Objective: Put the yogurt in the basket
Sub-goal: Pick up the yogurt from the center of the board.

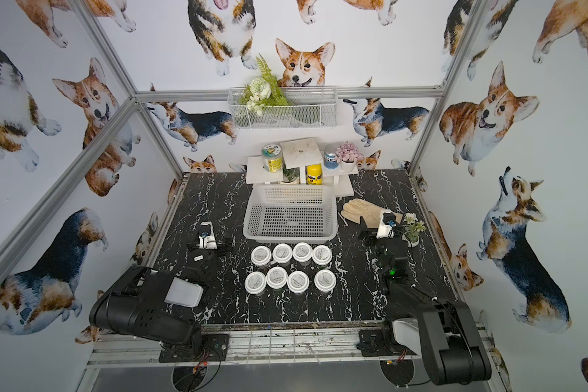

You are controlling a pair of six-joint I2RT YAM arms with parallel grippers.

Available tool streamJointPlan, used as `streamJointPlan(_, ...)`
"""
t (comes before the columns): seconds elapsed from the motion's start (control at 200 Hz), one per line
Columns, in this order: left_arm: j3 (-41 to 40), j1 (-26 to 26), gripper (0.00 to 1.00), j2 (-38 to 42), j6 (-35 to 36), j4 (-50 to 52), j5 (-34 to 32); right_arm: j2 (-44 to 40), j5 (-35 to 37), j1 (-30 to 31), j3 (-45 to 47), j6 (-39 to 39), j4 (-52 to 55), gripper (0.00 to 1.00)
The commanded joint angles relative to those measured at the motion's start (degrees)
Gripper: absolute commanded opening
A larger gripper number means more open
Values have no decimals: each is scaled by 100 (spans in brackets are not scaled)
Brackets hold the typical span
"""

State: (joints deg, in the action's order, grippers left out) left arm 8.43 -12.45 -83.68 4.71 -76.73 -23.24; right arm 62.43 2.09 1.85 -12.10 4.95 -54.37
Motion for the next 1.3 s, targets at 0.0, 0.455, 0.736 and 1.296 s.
streamJointPlan(0.0, 402, -470, 100, 940, 387, 1235, -894, -685, 541, 26, -291, 1254, 1312, 99)
streamJointPlan(0.455, 1280, -756, 100, 5464, -2484, 7460, 809, -1575, -929, 871, -1580, 1856, 4792, 99)
streamJointPlan(0.736, 1497, -803, 100, 6259, -3254, 8750, 1194, -432, 475, 2757, -2495, 1757, 5353, 99)
streamJointPlan(1.296, 2329, -1326, 100, 3533, -2927, 8260, 2303, 903, 1712, 3884, -3391, 1971, 5941, 99)
